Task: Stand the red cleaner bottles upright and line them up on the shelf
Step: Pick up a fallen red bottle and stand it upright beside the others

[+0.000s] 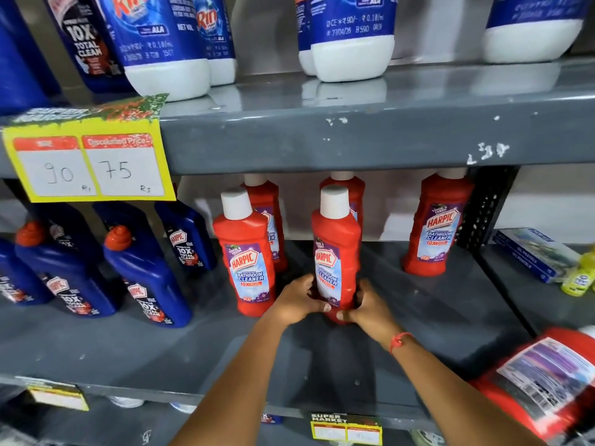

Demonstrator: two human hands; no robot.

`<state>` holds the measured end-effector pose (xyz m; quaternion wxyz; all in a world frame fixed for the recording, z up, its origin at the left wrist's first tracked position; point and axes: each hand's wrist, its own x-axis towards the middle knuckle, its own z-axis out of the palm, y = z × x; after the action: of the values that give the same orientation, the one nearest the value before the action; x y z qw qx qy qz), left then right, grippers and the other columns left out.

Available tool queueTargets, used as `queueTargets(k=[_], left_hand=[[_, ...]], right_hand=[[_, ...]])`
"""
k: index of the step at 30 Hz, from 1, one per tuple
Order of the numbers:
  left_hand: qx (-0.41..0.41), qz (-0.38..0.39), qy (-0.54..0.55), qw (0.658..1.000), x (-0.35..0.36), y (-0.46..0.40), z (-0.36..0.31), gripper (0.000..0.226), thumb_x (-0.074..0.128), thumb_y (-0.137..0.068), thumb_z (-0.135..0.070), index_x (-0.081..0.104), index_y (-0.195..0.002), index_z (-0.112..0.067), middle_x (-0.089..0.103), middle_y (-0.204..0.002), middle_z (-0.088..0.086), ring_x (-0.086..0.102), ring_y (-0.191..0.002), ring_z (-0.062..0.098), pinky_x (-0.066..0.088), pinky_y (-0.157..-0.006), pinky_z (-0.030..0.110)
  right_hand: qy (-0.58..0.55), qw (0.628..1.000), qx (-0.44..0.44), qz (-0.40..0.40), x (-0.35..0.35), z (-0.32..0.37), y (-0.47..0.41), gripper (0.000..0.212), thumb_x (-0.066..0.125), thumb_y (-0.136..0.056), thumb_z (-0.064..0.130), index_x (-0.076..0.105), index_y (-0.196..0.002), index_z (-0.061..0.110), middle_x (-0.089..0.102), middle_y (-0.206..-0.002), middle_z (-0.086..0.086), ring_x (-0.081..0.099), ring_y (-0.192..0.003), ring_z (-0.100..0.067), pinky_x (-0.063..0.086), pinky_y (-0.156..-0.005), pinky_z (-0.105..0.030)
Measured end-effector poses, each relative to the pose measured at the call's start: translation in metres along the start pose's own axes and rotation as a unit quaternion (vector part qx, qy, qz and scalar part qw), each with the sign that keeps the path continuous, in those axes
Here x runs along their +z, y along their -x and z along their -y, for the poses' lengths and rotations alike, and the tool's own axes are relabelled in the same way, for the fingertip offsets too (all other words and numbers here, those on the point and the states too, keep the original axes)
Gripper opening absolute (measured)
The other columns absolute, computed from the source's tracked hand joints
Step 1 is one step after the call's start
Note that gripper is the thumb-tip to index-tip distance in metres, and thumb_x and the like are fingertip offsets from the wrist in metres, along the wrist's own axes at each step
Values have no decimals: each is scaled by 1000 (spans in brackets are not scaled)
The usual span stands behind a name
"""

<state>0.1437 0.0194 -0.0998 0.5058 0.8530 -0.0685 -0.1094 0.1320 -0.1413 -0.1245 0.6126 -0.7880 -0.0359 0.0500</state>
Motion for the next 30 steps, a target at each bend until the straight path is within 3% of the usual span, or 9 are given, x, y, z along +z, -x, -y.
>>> queueTargets(k=[3,10,13,16,18,20,23,27,30], left_hand=[[-26,-4,-16,1000,-3,-2,0,59,74,-65,-5,49,-118,-11,62,-119,13,58,-105,25,48,-96,41],[-10,-65,-45,997,7,5,3,56,77,-64,-15,52,-114,-12,64,-116,8,58,-92,16,46,-82,28],[-25,-67,-49,996,9,7,2,52,76,-65,-16,53,-112,-12,65,-116,8,60,-95,18,48,-84,29],[-72,-102,-129,984,11,13,1,27,73,-68,-26,62,-85,-8,71,-93,15,66,-80,27,54,-74,34],[-104,-109,-140,979,23,19,-7,28,69,-71,-30,61,-66,-4,70,-73,21,67,-67,31,54,-65,34],[-122,-66,-75,987,43,24,-25,29,69,-72,-27,56,-53,-9,62,-49,13,61,-44,23,50,-48,25],[-103,106,3,989,90,23,-60,30,63,-80,-14,52,-52,-11,51,-27,-4,47,-25,4,41,-31,14],[-76,277,-22,958,147,21,-100,21,55,-85,-12,54,-65,-19,57,-61,-3,53,-53,1,46,-57,14],[-67,335,-25,939,175,17,-114,21,57,-84,-12,49,-66,-22,49,-67,-3,46,-62,4,42,-63,17]], right_hand=[[-4,1000,6,24,-14,-2,-2,54,71,-62,-8,51,-95,31,66,-106,0,62,-91,-11,50,-76,-20],[25,999,21,7,-21,-5,-1,39,66,-69,-9,62,-102,13,67,-111,-11,62,-95,-18,48,-85,-29],[70,997,20,-9,-20,1,2,35,65,-71,-7,63,-104,2,68,-111,-15,62,-95,-18,49,-92,-34],[109,992,17,-64,-24,10,13,32,59,-74,-8,64,-104,-1,68,-112,-18,63,-101,-24,47,-96,-32],[146,980,16,-133,-35,14,27,34,54,-79,-3,62,-111,6,66,-116,-16,61,-108,-27,44,-95,-30],[186,954,19,-234,-53,16,45,37,49,-83,0,58,-117,12,64,-120,-14,56,-112,-31,43,-94,-33],[224,909,17,-350,-80,13,76,43,46,-80,-5,52,-122,5,54,-129,-21,41,-126,-37,34,-106,-43],[255,865,121,-414,-97,3,120,58,48,-81,1,33,-136,7,30,-150,-13,17,-141,-31,13,-115,-46],[197,862,180,-431,-101,-9,151,64,51,-76,-3,30,-137,1,29,-147,-23,24,-136,-37,19,-113,-49]])
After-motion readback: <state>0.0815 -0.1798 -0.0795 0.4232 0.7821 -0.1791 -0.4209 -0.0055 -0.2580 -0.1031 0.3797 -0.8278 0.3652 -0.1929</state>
